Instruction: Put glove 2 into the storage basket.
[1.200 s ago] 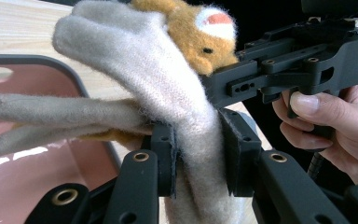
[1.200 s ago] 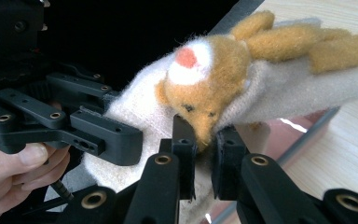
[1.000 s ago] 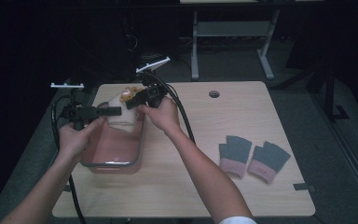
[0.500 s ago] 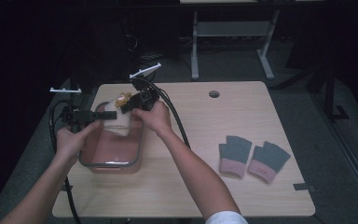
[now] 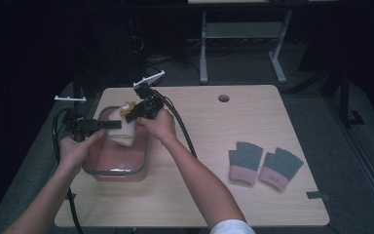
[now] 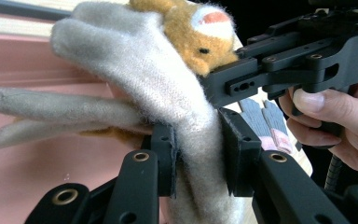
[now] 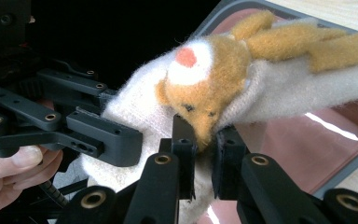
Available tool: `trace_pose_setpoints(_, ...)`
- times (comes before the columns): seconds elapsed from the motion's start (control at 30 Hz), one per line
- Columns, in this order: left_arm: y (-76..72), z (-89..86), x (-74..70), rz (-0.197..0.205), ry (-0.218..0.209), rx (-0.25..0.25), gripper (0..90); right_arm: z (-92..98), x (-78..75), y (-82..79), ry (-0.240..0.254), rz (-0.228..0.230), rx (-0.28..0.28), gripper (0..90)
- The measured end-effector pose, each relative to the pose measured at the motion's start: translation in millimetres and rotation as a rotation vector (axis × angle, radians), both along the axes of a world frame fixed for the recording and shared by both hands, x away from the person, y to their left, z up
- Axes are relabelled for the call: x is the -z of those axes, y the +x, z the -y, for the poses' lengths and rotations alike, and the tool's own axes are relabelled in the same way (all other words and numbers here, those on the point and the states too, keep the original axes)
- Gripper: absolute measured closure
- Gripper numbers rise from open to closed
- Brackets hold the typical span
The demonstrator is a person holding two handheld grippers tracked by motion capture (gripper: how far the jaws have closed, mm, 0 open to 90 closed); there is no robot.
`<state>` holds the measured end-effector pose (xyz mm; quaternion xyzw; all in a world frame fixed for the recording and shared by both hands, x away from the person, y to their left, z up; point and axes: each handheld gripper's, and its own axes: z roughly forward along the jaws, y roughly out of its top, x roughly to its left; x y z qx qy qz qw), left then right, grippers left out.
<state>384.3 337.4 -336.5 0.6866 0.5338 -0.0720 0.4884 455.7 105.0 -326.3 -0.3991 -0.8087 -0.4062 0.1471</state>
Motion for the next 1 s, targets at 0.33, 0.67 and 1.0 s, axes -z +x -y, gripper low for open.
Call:
trace_pose_setpoints(0.33,0.5,-6.1,17.7,-0.035,0.02,-0.004,69.1,-8.1,18.9,1.8,-0.021,-0.025,-0.013,81.1)
trace_pose_setpoints(0.67,-1.0,-7.7,37.1,-0.084,0.071,-0.005,69.1,-15.1,41.2,1.1,-0.056,-0.065,-0.023,79.7)
trace_pose_setpoints(1.0,-4.3,-5.8,56.8,-0.145,0.161,-0.019,69.1,-24.4,57.9,-2.4,-0.139,-0.051,-0.043,70.0)
